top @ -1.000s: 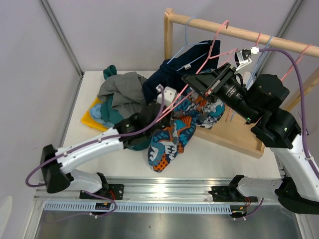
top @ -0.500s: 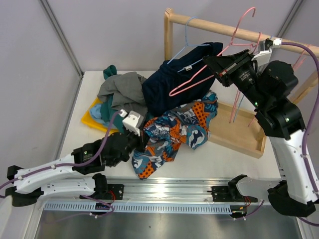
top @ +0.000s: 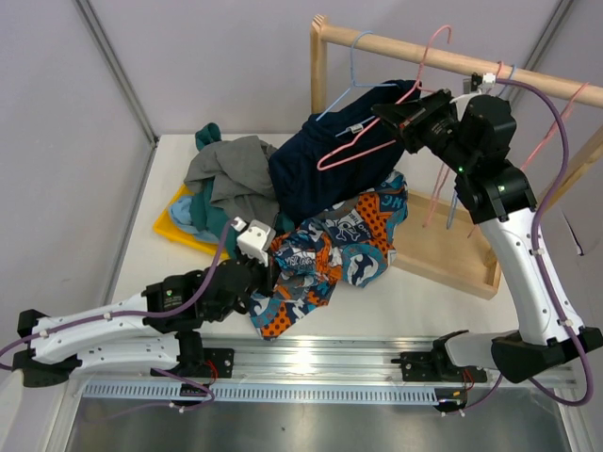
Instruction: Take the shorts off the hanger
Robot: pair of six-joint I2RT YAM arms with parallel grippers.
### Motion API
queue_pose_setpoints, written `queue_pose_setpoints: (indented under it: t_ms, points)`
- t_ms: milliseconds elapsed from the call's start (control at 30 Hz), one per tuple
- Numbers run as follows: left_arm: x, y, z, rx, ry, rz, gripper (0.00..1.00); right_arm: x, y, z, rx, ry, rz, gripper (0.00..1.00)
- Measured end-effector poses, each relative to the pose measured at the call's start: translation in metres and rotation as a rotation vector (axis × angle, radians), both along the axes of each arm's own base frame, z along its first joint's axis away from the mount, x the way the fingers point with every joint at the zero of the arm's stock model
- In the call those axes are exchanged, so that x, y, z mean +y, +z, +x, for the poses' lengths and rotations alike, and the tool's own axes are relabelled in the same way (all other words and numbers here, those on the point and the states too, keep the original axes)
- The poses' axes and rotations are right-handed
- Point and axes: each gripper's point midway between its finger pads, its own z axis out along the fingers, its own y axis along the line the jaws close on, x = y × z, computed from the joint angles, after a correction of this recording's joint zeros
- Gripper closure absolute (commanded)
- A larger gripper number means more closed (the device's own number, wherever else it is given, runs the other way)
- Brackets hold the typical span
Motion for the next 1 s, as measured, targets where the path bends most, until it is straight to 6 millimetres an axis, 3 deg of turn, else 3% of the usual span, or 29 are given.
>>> queue_pose_setpoints:
  t_ms: [233,300,333,400,433,500,667,1000]
  points:
    - [0.0,-0.004,0.0,0.003,0.0,0.013,1.0,-0.014,-0.009,0.0,0.024,-0.04,0.009,1.0]
    - [0.002,-0.004,0.001,0.002,0.007,0.022,1.0,-0.017,-0.019,-0.003,0.045,-0.048,0.003,0.87]
    - [0.004,-0.003,0.001,0.002,0.012,0.03,1.0,-0.019,-0.023,-0.005,0.057,-0.051,0.004,0.66]
    - [0.009,0.004,0.002,-0.004,0.024,0.038,1.0,-0.022,-0.031,-0.009,0.079,-0.061,0.005,0.5]
    - [0.011,0.011,0.002,-0.012,0.032,0.034,1.0,-0.023,-0.034,-0.012,0.082,-0.062,-0.001,0.38]
    - [0.019,0.032,0.006,-0.037,0.063,0.021,1.0,-0.028,-0.037,-0.019,0.091,-0.077,-0.004,0.26]
    - [0.048,0.096,0.023,-0.129,0.158,-0.007,1.0,-0.04,-0.028,-0.038,0.062,-0.112,-0.028,0.13]
    - [0.152,0.199,0.084,-0.288,0.525,0.046,1.0,-0.075,-0.004,-0.075,-0.015,-0.226,-0.166,0.08]
